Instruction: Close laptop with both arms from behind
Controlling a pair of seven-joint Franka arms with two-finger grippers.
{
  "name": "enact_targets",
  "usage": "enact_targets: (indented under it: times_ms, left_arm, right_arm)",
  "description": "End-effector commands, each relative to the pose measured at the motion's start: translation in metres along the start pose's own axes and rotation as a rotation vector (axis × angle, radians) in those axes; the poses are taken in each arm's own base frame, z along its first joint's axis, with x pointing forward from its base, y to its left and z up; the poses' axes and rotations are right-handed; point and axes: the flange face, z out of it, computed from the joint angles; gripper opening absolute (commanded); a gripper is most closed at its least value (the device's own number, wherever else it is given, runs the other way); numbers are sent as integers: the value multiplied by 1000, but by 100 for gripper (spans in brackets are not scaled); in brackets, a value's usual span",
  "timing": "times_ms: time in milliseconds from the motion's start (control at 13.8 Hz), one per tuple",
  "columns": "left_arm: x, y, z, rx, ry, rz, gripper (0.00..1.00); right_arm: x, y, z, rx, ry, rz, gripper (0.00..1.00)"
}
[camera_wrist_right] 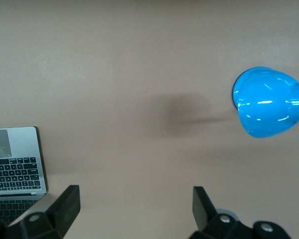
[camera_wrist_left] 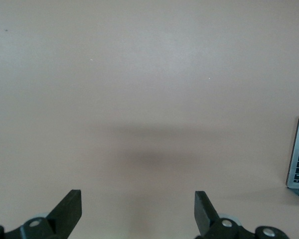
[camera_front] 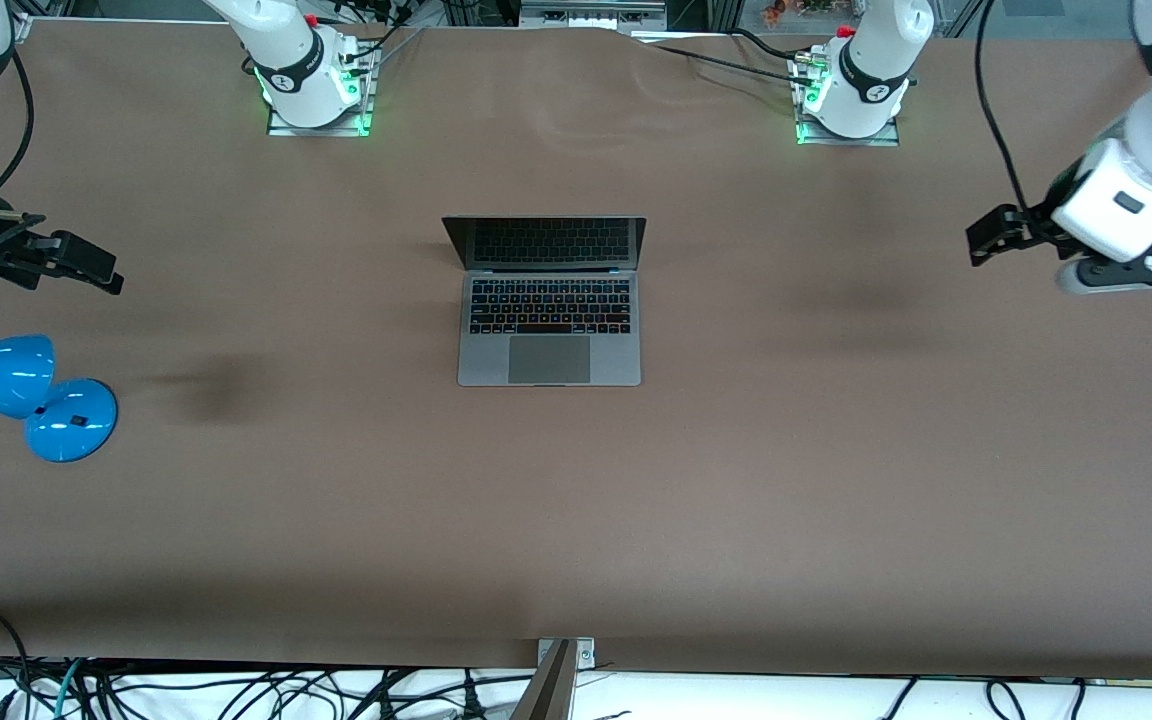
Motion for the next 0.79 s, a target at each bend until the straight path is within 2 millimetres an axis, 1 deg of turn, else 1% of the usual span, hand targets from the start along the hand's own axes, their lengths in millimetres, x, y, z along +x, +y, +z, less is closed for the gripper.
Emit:
enact_targets:
  times_ms: [0, 217, 506, 650, 722]
  left_arm:
    - [-3, 4, 0, 34, 4, 6, 100]
    - [-3, 5, 2, 32, -1, 15, 100]
    - [2, 14, 12, 21, -22, 23, 100]
    - [1, 21, 18, 26, -48, 35, 100]
    - [0, 29, 19, 28, -54, 43, 100]
  right_arm:
    - [-2, -2, -3, 4, 10, 12, 100]
    - [-2, -2, -3, 4, 10, 12, 100]
    - [-2, -2, -3, 4, 10, 12, 100]
    - [-2, -2, -3, 4, 10, 12, 100]
    - [-2, -2, -3, 6, 10, 13, 100]
